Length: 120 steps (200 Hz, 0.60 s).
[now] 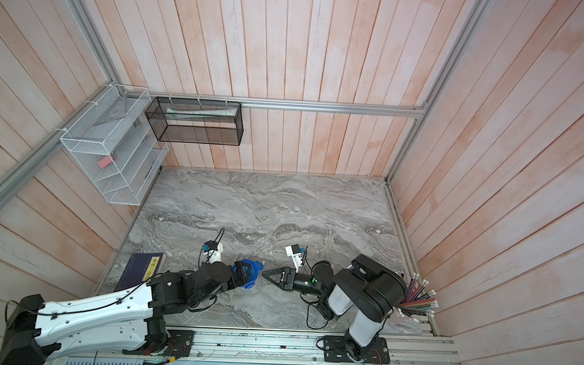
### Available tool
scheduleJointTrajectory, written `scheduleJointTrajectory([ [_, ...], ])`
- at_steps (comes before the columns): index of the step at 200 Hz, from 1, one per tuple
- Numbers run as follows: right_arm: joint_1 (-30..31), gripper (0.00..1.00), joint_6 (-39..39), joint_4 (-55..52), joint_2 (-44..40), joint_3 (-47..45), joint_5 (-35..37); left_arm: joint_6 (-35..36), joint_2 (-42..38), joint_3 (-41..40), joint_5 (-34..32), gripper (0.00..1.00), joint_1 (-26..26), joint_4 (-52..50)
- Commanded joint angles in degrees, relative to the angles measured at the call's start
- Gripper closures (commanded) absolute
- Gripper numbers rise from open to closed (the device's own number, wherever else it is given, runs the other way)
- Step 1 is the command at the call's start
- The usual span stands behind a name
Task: Take out toiletry kits
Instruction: Move the container to the center of the board.
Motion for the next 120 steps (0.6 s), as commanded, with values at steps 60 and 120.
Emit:
scheduleJointTrajectory([
  [60, -1.4, 0.39, 0.5, 10.7, 1.6, -0.1, -0.7, 4.4, -5.2, 6.2, -0.9, 0.0, 1.1, -9.5],
  [120, 1.0, 0.41, -1.6, 7.3, -3.1, -0.6, -0.3, -1.8, -7.0, -5.7, 6.7, 0.0, 1.1, -1.0],
])
